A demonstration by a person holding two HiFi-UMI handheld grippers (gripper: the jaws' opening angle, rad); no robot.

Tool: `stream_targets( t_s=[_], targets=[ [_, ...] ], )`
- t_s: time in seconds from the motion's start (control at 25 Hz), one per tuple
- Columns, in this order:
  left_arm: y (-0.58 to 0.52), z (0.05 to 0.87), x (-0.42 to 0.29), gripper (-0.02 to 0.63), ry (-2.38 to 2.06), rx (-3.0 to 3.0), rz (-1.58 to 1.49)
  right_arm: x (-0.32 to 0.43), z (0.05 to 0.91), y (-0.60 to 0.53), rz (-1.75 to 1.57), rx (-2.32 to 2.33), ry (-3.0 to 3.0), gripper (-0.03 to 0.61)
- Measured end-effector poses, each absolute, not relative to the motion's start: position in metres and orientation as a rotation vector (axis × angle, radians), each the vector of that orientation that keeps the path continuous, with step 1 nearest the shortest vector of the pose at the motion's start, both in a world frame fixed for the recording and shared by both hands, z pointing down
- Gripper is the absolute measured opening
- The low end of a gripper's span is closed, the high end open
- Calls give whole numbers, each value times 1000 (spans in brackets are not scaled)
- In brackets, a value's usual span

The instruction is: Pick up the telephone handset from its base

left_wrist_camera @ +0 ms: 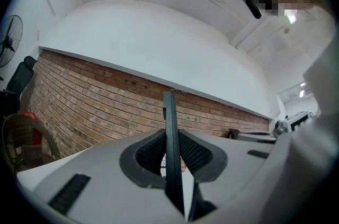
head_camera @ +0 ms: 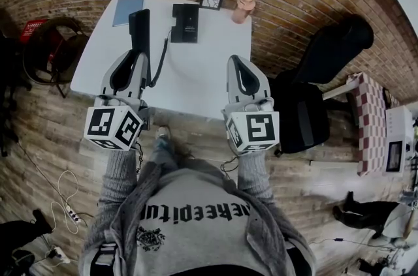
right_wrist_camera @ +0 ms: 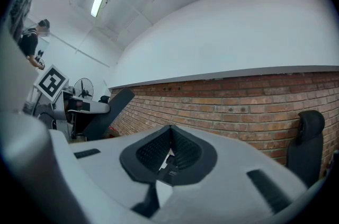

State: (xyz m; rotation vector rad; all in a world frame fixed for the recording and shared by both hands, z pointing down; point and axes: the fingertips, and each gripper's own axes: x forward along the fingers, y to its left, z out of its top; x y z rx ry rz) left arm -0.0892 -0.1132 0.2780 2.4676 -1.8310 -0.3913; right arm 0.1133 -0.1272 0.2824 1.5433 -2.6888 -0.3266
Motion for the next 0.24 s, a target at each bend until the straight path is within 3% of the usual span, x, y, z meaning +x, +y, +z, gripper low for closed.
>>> stream_targets(
  t_s=[0.24],
  targets=[
    [-112,277,-86,71,-1832,2469,-392,116,284,-127,-318,1548,-2690,3]
  ],
)
